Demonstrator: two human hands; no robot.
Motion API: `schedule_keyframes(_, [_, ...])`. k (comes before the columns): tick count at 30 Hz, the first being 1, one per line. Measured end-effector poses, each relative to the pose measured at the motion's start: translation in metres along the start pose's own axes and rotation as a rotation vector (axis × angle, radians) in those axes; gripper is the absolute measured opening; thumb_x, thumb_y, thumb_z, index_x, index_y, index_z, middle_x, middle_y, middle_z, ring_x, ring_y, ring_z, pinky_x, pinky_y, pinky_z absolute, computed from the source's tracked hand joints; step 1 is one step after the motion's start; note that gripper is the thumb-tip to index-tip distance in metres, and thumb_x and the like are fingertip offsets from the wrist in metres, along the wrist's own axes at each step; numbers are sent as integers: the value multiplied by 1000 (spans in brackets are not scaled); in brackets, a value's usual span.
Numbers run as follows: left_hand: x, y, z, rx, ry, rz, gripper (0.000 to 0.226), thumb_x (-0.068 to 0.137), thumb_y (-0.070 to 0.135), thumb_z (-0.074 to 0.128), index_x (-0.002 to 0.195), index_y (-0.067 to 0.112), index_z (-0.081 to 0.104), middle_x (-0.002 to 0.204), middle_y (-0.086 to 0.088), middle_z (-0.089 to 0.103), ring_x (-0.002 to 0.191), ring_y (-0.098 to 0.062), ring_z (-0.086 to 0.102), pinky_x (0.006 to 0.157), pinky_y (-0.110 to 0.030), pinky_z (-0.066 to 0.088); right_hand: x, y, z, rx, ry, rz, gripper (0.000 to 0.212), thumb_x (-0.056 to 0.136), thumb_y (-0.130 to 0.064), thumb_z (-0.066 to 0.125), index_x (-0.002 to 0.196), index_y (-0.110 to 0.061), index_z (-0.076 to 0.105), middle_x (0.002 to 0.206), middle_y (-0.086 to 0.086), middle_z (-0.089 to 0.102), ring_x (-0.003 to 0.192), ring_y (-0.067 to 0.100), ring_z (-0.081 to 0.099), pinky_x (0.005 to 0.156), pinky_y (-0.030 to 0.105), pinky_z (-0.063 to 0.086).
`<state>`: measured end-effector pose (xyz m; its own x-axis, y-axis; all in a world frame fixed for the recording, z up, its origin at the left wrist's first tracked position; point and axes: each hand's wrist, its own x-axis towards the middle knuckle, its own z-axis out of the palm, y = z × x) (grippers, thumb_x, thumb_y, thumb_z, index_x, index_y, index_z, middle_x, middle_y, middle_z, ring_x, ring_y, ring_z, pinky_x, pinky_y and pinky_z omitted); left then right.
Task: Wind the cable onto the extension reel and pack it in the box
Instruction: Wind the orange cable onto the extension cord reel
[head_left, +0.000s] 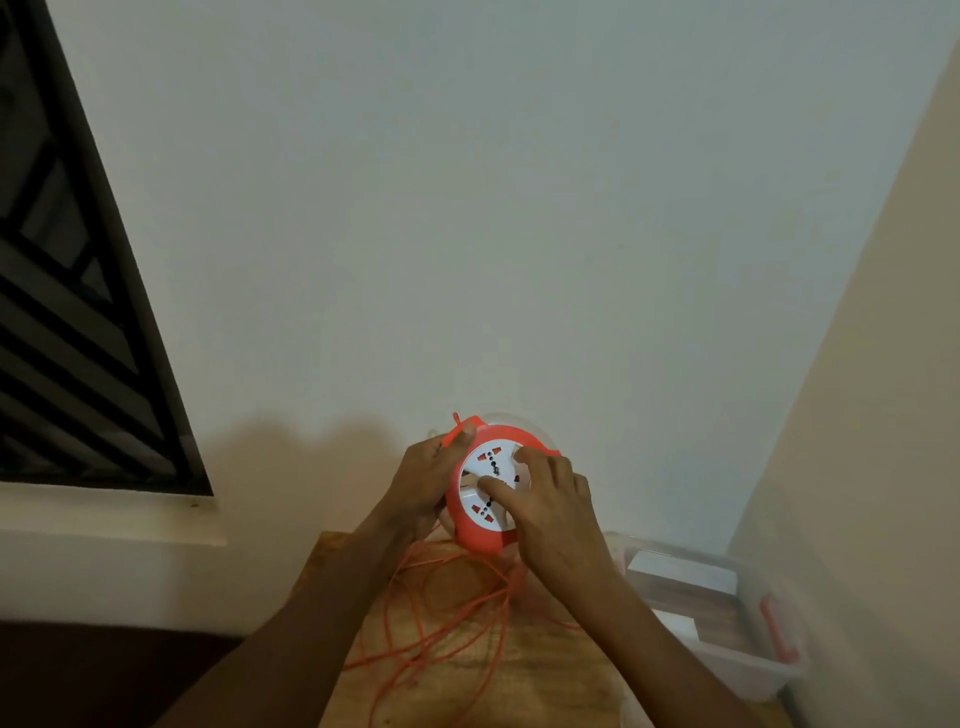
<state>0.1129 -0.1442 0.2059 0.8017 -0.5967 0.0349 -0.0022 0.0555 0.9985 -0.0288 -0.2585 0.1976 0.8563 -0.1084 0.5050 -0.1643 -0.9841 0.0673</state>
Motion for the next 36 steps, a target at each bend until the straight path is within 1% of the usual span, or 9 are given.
schedule_keyframes(5, [1,0,-7,20,-32,-11,36,99,49,58,113,21,75,103,-8,83,88,-35,80,78,-49,66,1,-8,-9,-166,-6,-76,81,54,-39,93,128,-32,62,113,20,65,100,41,63,75,50,56])
schedule_keyframes(10, [-7,0,0,-7,-66,9,38,93,53,61,110,24,76,99,-3,84,84,-30,81,64,-36,66,-1,-3,-19,-306,-8,-135,77,64,-42,87,133,-31,57,100,17,71,91,36,67,77,45,56])
schedule_keyframes(16, [-17,1,13,-106,-11,48,39,88,56,63,110,26,75,99,-2,84,84,-27,82,65,-37,66,4,-7,-20,-109,84,30,60,85,-45,64,140,-30,49,103,9,75,82,28,71,76,40,57])
schedule_keyframes(21, [-28,-4,25,-168,109,121,39,91,52,64,115,24,74,102,-1,83,90,-25,81,74,-41,67,-2,-10,-12,79,182,262,63,77,-58,64,135,-38,51,95,-1,76,75,19,71,62,31,57])
schedule_keyframes(26, [-41,-4,50,-208,228,179,21,90,50,69,99,33,76,98,5,83,92,-16,80,77,-33,66,2,-19,-11,677,183,827,67,77,-70,57,131,-30,54,118,-2,70,102,21,66,80,35,56])
schedule_keyframes(28, [-44,-7,58,-161,219,175,25,88,53,69,102,33,75,101,5,82,94,-17,79,82,-37,66,8,-26,-18,1217,148,1146,55,86,-53,62,129,-21,53,103,-1,75,88,19,70,63,29,59])
schedule_keyframes(30, [-44,-11,59,-150,210,171,22,92,48,68,106,32,75,103,3,82,95,-18,79,84,-40,66,8,-29,-26,1485,43,1174,42,91,-38,62,126,-21,47,74,0,76,59,13,70,50,26,55])
schedule_keyframes(32, [-43,-10,51,-200,199,166,26,92,50,66,105,30,77,101,1,83,94,-21,80,80,-39,66,0,-26,-30,1343,-34,992,44,89,-33,64,127,-19,47,71,-9,74,54,6,66,49,24,56])
schedule_keyframes(36, [-39,2,32,-203,96,145,36,89,58,62,104,29,78,102,-5,83,92,-27,80,74,-42,67,-23,-13,-36,557,130,597,45,81,-34,69,123,-23,57,101,-11,69,91,9,65,66,16,49])
